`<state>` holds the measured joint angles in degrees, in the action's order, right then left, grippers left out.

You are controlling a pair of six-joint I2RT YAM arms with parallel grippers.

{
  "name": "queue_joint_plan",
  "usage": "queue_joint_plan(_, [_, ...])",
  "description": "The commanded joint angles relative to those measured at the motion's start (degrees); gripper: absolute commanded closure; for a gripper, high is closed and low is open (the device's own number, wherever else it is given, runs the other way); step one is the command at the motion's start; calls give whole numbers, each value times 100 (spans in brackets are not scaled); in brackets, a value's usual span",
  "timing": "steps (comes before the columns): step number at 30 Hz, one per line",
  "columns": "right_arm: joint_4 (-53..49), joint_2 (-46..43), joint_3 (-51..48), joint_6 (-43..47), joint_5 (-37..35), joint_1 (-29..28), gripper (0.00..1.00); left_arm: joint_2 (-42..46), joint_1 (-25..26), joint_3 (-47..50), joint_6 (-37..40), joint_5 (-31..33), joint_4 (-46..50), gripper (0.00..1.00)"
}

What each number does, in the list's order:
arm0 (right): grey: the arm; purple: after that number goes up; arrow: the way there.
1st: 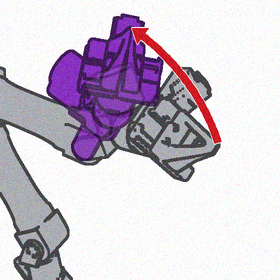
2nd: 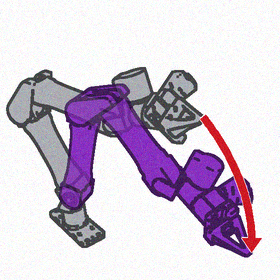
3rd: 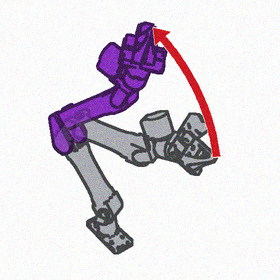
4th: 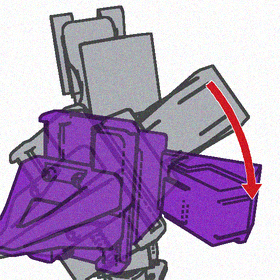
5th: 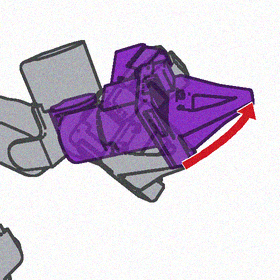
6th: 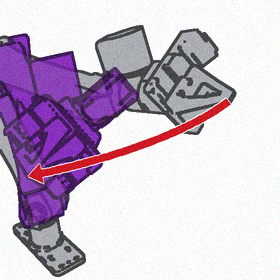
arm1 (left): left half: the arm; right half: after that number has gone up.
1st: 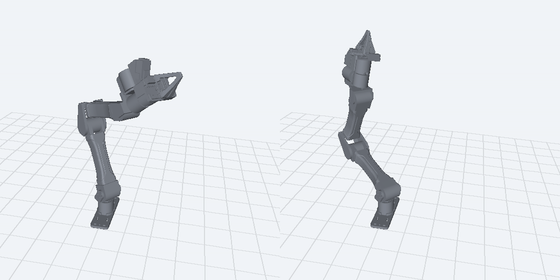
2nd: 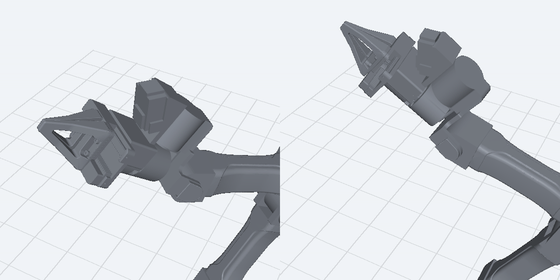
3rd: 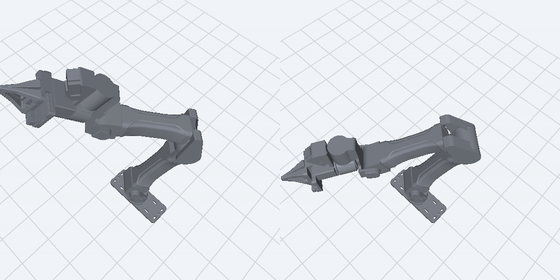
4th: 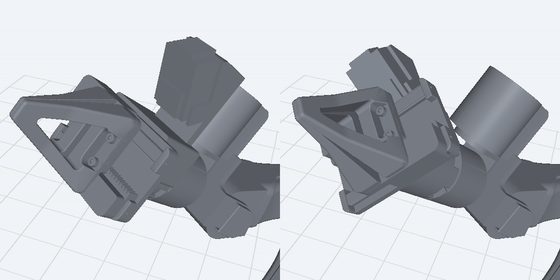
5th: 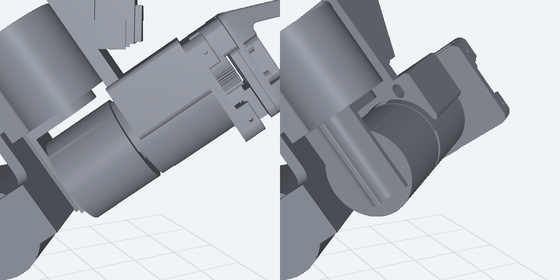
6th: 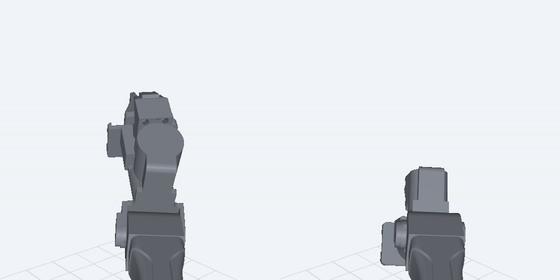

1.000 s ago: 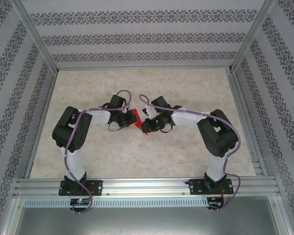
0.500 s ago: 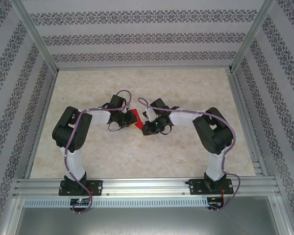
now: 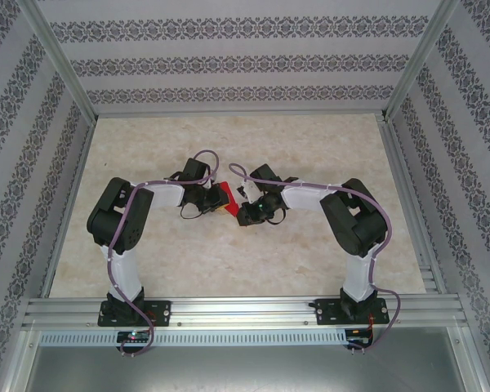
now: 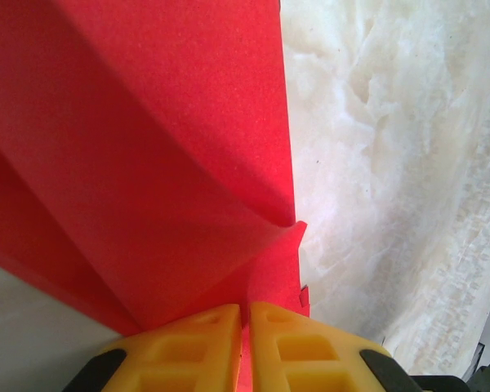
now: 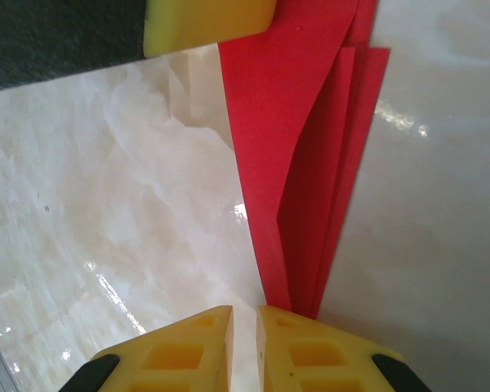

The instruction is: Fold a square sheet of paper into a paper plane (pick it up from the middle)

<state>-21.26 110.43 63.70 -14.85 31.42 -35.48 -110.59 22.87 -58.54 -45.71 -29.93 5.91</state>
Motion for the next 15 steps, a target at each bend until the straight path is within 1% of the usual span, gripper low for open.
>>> queue_joint_plan(1, [-369,207,-11,193,-198,28,83,-622,-61,189,133,932,342,85])
queue_joint_plan(15, [-630,45,-462,269,-312,136,84,-658,-56,238,31,1163,478,85])
